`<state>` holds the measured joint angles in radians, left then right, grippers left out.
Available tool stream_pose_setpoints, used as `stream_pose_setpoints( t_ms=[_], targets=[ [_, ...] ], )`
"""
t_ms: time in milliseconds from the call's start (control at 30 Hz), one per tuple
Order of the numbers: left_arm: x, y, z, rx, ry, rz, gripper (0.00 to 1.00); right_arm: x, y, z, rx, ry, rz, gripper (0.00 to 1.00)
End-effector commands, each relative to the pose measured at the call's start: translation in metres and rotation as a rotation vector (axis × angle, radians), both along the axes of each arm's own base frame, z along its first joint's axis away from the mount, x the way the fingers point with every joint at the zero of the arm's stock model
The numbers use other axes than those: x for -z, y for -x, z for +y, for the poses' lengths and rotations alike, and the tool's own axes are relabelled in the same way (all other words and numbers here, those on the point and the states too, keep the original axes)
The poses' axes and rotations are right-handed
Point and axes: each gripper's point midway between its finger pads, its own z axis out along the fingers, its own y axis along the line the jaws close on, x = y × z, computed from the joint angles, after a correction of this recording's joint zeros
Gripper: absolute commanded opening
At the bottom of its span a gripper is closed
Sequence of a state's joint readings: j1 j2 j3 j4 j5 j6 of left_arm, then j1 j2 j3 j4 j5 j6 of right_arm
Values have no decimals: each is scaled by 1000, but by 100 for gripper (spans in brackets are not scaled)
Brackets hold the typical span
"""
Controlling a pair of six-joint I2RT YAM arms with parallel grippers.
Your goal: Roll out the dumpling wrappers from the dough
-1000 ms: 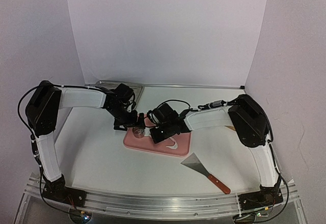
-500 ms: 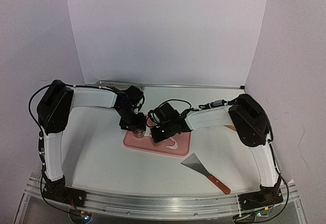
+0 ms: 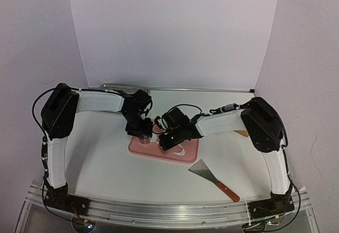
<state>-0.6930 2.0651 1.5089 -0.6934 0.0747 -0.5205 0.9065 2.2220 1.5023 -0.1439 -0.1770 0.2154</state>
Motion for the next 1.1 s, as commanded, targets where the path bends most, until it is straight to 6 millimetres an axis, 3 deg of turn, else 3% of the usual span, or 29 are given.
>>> stream_pose_setpoints(
  t_ms=[0,333,500,633,733,833,967,1067],
  targets=[
    [16,-2,9,-13,-69,17,54,32,51,-32,-102,154,166,0],
    [18,-3,9,-17,-77,21,53,29,83,-32,-178,141,259,0],
    [15,-4,8,-18,-70,14,53,20,78,-38,-135,157,236,0],
    [-6,-9,-4,1,3,-30,62,-10,62,-39,-48,148,173,0],
    [-33,-14,-14,5,79,-82,65,-43,46,-38,9,117,114,12],
    [-55,-18,-21,7,136,-118,63,-69,32,-43,70,93,75,22],
    [-73,-17,-24,0,177,-133,57,-88,16,-55,150,47,76,42],
    [-82,-14,-22,-14,195,-140,55,-93,8,-61,194,20,98,50]
  ],
)
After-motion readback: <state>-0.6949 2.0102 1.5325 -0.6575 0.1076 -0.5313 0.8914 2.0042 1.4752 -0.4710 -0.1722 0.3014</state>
